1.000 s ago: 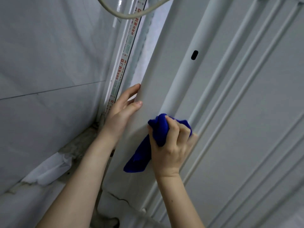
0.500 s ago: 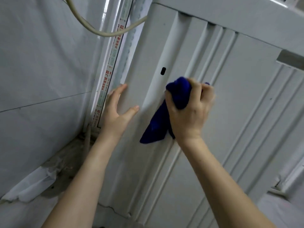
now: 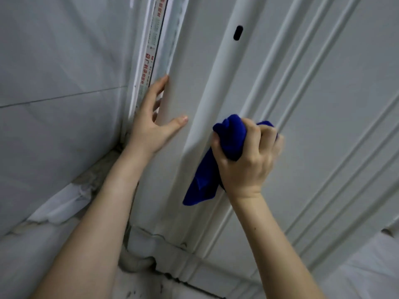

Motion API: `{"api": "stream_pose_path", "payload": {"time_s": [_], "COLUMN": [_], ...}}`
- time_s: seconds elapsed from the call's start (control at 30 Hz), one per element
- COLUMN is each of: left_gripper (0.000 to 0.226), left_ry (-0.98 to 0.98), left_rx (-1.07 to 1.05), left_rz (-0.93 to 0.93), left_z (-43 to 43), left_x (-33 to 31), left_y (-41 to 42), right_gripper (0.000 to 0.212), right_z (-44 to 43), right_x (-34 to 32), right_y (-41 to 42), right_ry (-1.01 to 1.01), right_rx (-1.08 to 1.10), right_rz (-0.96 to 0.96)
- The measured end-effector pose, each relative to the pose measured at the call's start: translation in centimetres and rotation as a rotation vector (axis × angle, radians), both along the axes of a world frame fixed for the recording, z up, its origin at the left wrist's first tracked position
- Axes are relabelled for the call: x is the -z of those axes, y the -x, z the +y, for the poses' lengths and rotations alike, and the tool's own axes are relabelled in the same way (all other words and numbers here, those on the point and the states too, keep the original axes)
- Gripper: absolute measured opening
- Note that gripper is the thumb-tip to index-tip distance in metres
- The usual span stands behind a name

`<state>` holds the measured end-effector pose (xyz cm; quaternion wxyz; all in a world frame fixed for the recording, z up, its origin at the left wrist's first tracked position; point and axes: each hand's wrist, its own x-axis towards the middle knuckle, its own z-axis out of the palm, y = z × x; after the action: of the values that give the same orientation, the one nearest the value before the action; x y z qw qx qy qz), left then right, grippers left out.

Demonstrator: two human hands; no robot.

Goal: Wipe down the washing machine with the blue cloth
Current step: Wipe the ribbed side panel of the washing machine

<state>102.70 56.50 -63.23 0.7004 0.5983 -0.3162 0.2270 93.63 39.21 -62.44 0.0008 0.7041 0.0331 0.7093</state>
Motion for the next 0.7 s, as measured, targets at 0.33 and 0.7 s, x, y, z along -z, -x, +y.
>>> {"api": "stream_pose_path", "payload": {"time_s": [0.33,0.7], "left_gripper": [0.104,0.117], "left_ry": [-0.145,-0.266], "left_rx": [0.071,0.058], "left_rz": [0.2,0.369], "left_z": [1.0,2.9], "left_x": [5.2,8.7], "left_y": [-0.3,0.6], "right_gripper": [0.043,0.041], "right_z": [1.1,4.7], "right_x": [14.0,23.3], "right_y": [1.0,5.6], "right_ry": [-0.121,-0.39], "right_rx": [-0.003,-0.069], "right_rz": [0.104,0.484]}}
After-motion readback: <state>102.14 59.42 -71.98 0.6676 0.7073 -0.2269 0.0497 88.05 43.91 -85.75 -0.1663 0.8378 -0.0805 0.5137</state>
